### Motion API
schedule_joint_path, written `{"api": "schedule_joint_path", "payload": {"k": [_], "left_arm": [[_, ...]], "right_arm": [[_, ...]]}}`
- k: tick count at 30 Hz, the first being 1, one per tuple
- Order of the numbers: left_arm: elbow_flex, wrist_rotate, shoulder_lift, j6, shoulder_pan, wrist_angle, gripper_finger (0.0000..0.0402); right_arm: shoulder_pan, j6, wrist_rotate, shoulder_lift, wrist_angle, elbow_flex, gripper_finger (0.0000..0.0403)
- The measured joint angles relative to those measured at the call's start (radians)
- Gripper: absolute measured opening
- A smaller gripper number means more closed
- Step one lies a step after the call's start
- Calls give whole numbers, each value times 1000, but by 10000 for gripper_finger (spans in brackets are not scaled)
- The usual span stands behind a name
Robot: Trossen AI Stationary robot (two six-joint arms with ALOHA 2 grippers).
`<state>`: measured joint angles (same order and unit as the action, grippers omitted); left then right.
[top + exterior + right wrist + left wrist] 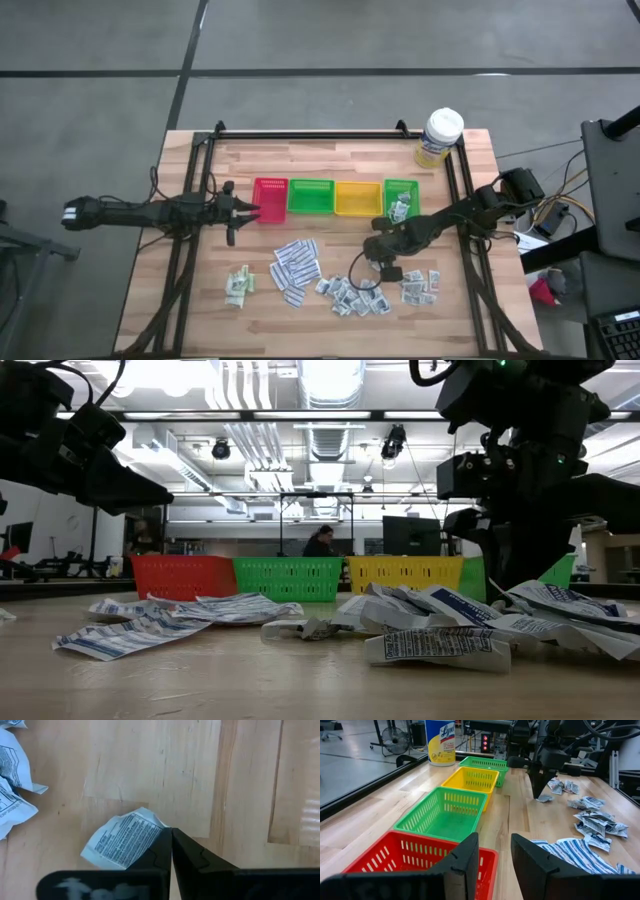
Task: Pick & Place First Aid Supplies
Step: Put the blue alcohol pad into the right green bin
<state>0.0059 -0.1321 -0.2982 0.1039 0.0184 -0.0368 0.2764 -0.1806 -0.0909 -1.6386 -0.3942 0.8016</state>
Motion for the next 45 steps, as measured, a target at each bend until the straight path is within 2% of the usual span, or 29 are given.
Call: {"api": "schedule_joint_path", "payload": {"k": [5,15,21,23,27,31,39,45], "left_arm": [[0,0,0,0,0,0,113],[0,0,0,0,0,0,113],[0,0,0,0,0,0,113],[0,0,0,0,0,0,113],[0,0,0,0,0,0,113],[0,0,0,0,0,0,113],[0,0,0,0,0,0,113],[0,0,0,0,0,0,113]], "right_arm": [[0,6,-42,1,-63,79,8],[0,17,-309,2,-411,329,8],[0,-166,-567,2,-747,441,8],[-1,-254,-614,2,-858,457,8],[-11,-400,-627,3,-986,451,8],[-28,-458,-624,3,-1003,407,8],[-114,-497,-574,3,-993,291,8],[-194,-429,-558,6,-945,247,8]]}}
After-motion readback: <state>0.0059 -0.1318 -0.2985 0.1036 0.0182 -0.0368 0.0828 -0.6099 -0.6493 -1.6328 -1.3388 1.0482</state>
